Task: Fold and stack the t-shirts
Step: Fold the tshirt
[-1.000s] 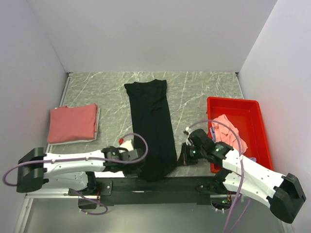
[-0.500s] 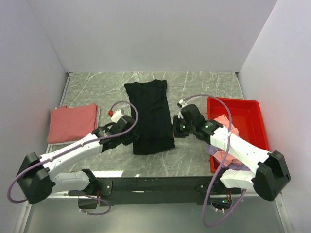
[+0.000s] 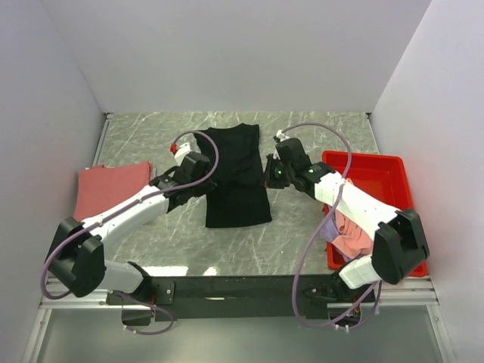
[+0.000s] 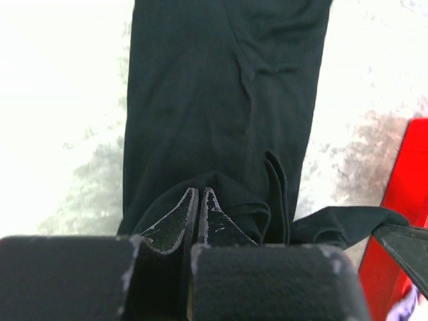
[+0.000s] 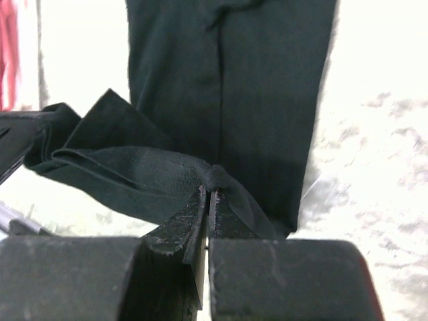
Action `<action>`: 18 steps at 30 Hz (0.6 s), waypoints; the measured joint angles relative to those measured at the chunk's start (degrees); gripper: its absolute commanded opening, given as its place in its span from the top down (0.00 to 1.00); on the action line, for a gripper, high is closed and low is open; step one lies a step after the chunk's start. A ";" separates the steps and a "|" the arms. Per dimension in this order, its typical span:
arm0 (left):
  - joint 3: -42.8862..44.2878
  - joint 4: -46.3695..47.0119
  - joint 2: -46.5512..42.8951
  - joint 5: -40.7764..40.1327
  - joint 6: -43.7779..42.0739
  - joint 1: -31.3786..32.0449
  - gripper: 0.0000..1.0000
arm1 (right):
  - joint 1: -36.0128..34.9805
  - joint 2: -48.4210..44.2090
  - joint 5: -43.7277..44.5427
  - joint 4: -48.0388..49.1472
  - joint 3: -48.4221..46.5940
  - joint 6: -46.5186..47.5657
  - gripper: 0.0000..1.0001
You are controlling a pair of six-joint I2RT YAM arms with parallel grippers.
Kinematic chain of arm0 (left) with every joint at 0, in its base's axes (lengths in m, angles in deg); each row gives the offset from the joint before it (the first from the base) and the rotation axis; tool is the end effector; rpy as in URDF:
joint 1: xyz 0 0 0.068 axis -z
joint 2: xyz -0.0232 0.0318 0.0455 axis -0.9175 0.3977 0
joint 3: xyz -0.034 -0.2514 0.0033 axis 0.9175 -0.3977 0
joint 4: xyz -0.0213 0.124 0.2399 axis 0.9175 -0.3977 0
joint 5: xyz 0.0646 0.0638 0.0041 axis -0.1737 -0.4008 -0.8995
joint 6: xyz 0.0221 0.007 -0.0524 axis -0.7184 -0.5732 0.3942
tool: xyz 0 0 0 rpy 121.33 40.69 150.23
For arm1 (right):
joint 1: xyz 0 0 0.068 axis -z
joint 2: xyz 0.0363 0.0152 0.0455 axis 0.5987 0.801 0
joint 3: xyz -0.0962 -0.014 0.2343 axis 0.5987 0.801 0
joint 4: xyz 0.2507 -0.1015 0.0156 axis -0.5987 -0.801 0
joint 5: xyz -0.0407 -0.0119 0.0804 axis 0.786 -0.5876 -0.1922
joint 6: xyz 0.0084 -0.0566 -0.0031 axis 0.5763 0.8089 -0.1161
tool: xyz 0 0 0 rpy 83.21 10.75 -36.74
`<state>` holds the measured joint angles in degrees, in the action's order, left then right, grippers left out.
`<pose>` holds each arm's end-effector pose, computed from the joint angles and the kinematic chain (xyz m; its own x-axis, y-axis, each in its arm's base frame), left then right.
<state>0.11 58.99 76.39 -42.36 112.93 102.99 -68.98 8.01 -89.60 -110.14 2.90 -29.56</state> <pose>0.2532 -0.1722 0.2290 -0.6373 -0.5194 -0.5693 -0.2369 0.8350 -0.4966 0.2762 0.1792 0.2442 -0.7909 0.0871 -0.6057 -0.2369 0.8690 0.4343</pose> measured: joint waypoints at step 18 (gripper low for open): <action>6.54 2.21 13.84 2.34 -5.05 -7.37 0.99 | 3.23 17.97 3.74 -1.51 -14.23 3.85 1.00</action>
<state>6.65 61.19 90.23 -40.02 107.88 95.63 -65.75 25.98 -85.86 -111.65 -11.33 -25.71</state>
